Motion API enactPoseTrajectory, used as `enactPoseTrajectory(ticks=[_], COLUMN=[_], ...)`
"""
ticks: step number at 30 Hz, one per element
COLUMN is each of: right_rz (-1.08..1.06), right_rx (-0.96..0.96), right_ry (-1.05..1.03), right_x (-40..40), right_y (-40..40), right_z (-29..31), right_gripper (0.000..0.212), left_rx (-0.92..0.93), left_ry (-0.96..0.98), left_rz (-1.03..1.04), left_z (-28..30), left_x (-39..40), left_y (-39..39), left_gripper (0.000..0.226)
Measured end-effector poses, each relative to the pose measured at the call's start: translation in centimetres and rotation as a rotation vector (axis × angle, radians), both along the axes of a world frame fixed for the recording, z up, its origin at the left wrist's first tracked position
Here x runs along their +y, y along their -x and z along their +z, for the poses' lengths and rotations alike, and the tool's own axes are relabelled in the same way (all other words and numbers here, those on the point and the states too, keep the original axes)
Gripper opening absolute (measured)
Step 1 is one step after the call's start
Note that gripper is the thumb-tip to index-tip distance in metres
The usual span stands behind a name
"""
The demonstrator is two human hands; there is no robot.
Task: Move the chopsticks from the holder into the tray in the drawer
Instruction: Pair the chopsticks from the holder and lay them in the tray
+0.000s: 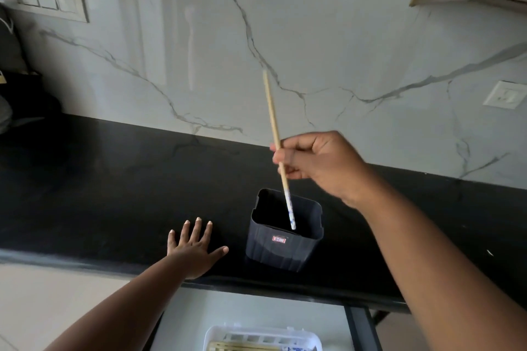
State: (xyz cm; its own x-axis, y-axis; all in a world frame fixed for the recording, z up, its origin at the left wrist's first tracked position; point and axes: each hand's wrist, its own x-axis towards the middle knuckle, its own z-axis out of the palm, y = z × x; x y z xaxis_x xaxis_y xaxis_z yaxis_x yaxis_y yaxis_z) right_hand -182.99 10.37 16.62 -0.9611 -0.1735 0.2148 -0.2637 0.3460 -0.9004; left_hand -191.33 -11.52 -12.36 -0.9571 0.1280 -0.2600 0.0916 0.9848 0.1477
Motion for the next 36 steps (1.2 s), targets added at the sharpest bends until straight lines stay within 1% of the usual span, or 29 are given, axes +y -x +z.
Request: enactPoseTrajectory(ticks=[2, 4, 7, 10, 15, 17, 18, 21, 24, 26, 29, 32, 36], right_rz=[-0.007, -0.008, 0.109, 0.243, 0.294, 0.341, 0.345, 0.338, 0.346, 0.330, 0.263, 0.192, 0.104], right_rx=[-0.022, -0.012, -0.025, -0.070, -0.206, -0.196, -0.199, -0.225, -0.223, -0.215, -0.204, -0.230, -0.237], right_ry=[-0.097, -0.283, -0.508, -0.635, -0.882, -1.051, -1.103, -1.158, -1.186, -1.167, -1.071, -0.999, -0.996], right_x=[-0.8, -1.2, -1.6, -1.4, 1.1, 1.9, 2.2, 2.5, 2.3, 2.2, 2.3, 2.7, 3.4], right_y=[-0.2, -0.4, -1.5, -3.0, -5.6, -6.3, -6.5, -7.0, -7.5, -7.6, -7.7, -8.1, -9.4], right_z=[-3.0, -6.8, -12.6, -18.5, -27.4, -30.1, -31.2, -34.1, -36.1, -36.9, -37.6, -37.4, -36.0], right_gripper=[0.014, 0.014, 0.019, 0.022, 0.031, 0.032, 0.030, 0.019, 0.019, 0.019, 0.016, 0.026, 0.034], left_rx=[0.017, 0.037, 0.069, 0.104, 0.255, 0.283, 0.284, 0.285, 0.282, 0.281, 0.285, 0.278, 0.240], left_ry=[0.001, 0.008, 0.010, 0.009, -0.014, -0.024, -0.025, -0.020, -0.014, -0.010, -0.005, -0.009, -0.005], left_rz=[-0.001, -0.003, -0.007, -0.013, -0.033, -0.036, -0.036, -0.034, -0.034, -0.035, -0.034, -0.038, -0.039], left_z=[0.1, 0.1, 0.2, 0.1, -0.5, -0.6, -0.6, -0.5, -0.4, -0.4, -0.4, -0.3, 0.2], left_x=[0.0, 0.1, 0.2, 0.1, -0.2, -0.3, -0.3, -0.3, -0.3, -0.3, -0.3, -0.3, -0.2], left_y=[-0.1, -0.3, -0.5, -0.7, -1.8, -1.9, -1.9, -2.0, -2.1, -2.2, -2.2, -2.2, -2.3], left_gripper=[0.092, 0.091, 0.091, 0.090, 0.092, 0.093, 0.093, 0.092, 0.091, 0.091, 0.091, 0.091, 0.087])
